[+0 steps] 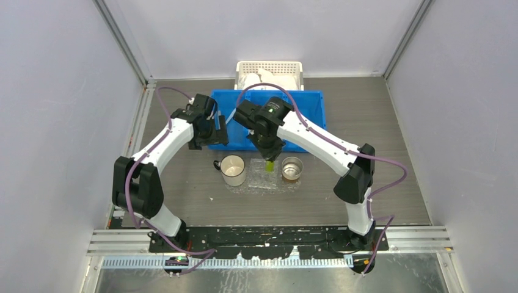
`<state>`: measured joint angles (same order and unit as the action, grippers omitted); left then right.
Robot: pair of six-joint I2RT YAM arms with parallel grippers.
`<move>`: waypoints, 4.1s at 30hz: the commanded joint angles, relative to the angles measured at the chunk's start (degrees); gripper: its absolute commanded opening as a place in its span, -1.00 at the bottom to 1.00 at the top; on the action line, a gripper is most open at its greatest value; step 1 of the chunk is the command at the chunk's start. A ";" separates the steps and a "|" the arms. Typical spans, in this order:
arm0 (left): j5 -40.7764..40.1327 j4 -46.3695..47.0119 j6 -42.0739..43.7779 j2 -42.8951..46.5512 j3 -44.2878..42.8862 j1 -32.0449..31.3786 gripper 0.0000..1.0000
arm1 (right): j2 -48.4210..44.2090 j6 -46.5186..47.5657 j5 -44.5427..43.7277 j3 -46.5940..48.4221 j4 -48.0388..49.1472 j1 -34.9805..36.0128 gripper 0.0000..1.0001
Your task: Prepare toiletry sets of a toothbrush and toothpaste on the tray
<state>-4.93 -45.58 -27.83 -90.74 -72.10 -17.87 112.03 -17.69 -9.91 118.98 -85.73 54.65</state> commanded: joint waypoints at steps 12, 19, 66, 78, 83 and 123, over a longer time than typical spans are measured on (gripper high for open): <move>-0.52 1.66 0.63 1.21 -0.85 0.64 0.99 | 0.64 2.09 1.14 -2.97 2.00 -1.83 -0.98; -0.70 1.61 0.61 1.35 -0.69 0.82 0.99 | 1.03 2.54 1.91 -4.79 3.53 -2.55 -0.70; -0.97 2.04 0.42 3.25 0.21 1.78 1.00 | 28.50 -9.49 -1.67 16.18 31.02 -22.15 0.12; -0.11 2.64 0.41 4.00 0.82 2.05 0.99 | 32.86 -12.87 -0.66 15.01 30.72 -21.87 0.09; 0.09 2.71 0.48 4.02 0.68 2.13 1.00 | 33.49 -12.97 -0.40 14.13 31.23 -21.78 -0.48; 34.16 10.82 -15.85 7.86 -11.07 2.66 0.99 | -2.43 2.44 26.06 3.33 29.12 -8.34 -0.67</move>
<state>26.26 -38.68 -40.91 -83.53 -84.55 -14.39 112.25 -16.14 16.12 121.91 -60.45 45.98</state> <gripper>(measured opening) 0.996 0.220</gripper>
